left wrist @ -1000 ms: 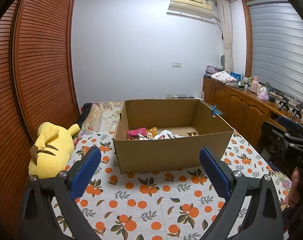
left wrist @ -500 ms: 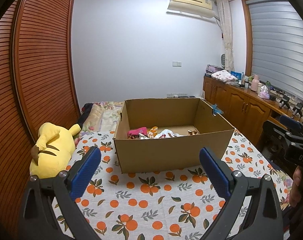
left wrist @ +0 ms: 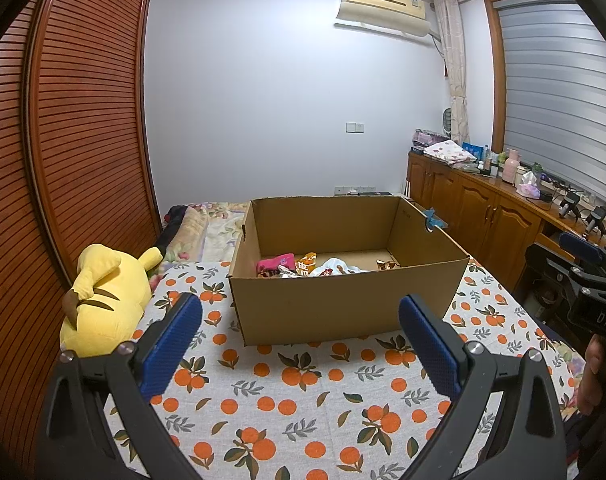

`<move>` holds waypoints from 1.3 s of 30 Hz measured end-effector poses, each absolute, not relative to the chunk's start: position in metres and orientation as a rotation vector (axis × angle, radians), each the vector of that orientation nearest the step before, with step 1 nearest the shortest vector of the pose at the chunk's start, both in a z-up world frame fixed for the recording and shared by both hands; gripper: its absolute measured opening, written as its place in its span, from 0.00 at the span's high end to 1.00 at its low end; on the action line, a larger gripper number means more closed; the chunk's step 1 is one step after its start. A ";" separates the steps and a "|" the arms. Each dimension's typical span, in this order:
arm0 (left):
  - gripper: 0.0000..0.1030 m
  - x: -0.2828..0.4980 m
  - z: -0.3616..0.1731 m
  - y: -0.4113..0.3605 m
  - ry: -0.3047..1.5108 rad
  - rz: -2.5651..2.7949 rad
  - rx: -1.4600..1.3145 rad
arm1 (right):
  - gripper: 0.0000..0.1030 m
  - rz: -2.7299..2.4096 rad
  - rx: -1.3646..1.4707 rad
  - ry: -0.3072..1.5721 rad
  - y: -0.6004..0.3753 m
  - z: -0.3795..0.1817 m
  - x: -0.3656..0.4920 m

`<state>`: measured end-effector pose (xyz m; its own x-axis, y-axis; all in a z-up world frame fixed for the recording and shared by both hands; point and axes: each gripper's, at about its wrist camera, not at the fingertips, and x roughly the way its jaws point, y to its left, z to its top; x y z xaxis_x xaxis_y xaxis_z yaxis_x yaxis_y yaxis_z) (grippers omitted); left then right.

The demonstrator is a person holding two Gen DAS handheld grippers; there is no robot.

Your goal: Organize snacks

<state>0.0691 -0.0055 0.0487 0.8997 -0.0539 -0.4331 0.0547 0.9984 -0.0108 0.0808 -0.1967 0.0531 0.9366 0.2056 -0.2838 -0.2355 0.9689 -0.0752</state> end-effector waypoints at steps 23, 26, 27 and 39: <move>0.03 0.069 0.048 -0.004 0.450 -0.054 0.004 | 0.08 0.233 -0.104 0.279 -0.195 0.052 0.079; 0.03 0.069 0.047 -0.004 0.452 -0.056 0.005 | 0.08 0.235 -0.101 0.279 -0.196 0.051 0.079; 0.03 0.070 0.047 -0.003 0.454 -0.055 0.005 | 0.08 0.234 -0.099 0.279 -0.196 0.051 0.080; 0.03 0.071 0.046 -0.003 0.457 -0.054 0.008 | 0.08 0.234 -0.094 0.282 -0.199 0.050 0.081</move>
<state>0.0711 -0.0029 0.0456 0.8961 -0.0504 -0.4410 0.0540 0.9985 -0.0043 0.0812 -0.1988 0.0495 0.9337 0.2156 -0.2859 -0.2417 0.9685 -0.0592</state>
